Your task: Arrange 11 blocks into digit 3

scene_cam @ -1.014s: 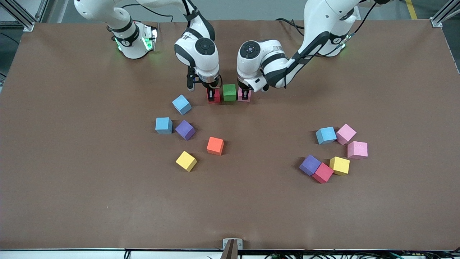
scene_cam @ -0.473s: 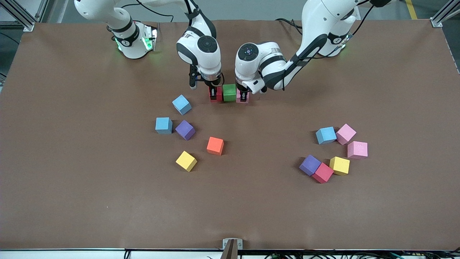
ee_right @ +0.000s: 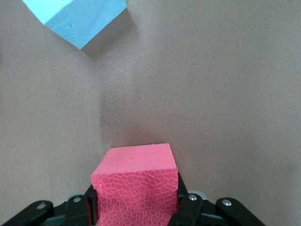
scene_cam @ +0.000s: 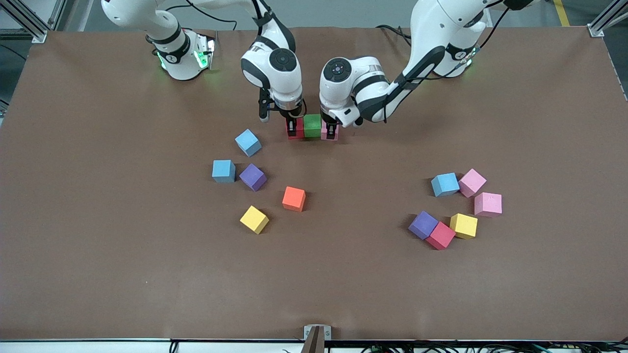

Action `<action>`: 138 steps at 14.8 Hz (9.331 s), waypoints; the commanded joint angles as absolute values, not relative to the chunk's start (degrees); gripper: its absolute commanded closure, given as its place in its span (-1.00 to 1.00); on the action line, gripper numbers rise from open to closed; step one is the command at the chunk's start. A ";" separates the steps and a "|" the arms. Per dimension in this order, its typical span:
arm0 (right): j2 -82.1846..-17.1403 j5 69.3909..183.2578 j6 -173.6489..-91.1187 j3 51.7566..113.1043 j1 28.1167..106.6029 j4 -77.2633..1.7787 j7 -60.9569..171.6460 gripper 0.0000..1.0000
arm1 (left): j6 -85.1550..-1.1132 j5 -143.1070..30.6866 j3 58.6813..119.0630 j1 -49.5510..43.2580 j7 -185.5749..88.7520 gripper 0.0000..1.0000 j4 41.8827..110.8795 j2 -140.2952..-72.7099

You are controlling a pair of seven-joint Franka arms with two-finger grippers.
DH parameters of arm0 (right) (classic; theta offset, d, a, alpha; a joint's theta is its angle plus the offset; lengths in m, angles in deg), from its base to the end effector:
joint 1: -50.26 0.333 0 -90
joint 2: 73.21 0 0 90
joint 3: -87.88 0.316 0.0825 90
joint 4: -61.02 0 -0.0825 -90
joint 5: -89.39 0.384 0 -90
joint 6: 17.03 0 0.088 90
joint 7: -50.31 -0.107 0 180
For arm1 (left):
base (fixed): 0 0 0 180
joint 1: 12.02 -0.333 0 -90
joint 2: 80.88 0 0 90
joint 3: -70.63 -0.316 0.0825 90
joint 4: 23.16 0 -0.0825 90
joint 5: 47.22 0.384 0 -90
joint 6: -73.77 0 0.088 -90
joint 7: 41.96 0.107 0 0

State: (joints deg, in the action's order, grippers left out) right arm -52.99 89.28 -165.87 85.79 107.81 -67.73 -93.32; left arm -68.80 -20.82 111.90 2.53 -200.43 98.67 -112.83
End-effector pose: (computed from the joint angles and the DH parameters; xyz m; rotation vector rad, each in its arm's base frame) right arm 0.3082 0.4472 0.2074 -2.2606 2.1811 -0.0216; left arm 0.3153 -0.4734 0.2031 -2.2876 -2.1074 0.1261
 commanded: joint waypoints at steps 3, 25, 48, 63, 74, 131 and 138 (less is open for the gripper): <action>-52.47 89.04 -166.53 85.42 108.53 -67.57 -94.97 1.00 | -67.22 -17.07 111.86 2.40 -209.31 -1.00 98.04 -112.18; -51.51 89.04 -166.27 85.42 108.27 -66.78 -95.32 0.06 | -59.14 -18.13 125.56 -29.50 -154.09 -1.00 97.17 -100.92; -54.31 88.34 -157.75 85.42 108.10 -64.32 -92.07 -1.00 | -40.76 -18.48 134.18 -52.36 -76.42 -1.00 77.14 -103.82; -58.52 89.21 -146.58 85.33 97.65 -60.34 -57.13 -1.00 | -27.05 -40.16 90.56 -21.55 -53.06 -1.00 61.22 -96.89; -71.19 90.53 -152.52 85.42 89.28 -78.88 -26.60 -1.00 | -16.50 -48.53 63.26 -5.34 -45.92 -1.00 61.66 -84.93; -47.37 95.01 -156.07 85.59 100.53 -54.12 7.33 0.93 | -10.61 -50.12 62.90 -9.30 -44.86 -1.00 62.80 -89.23; -46.14 95.10 -158.27 85.59 101.15 -54.56 7.33 0.93 | -11.92 -49.68 62.81 -9.30 -44.69 -1.00 62.45 -91.77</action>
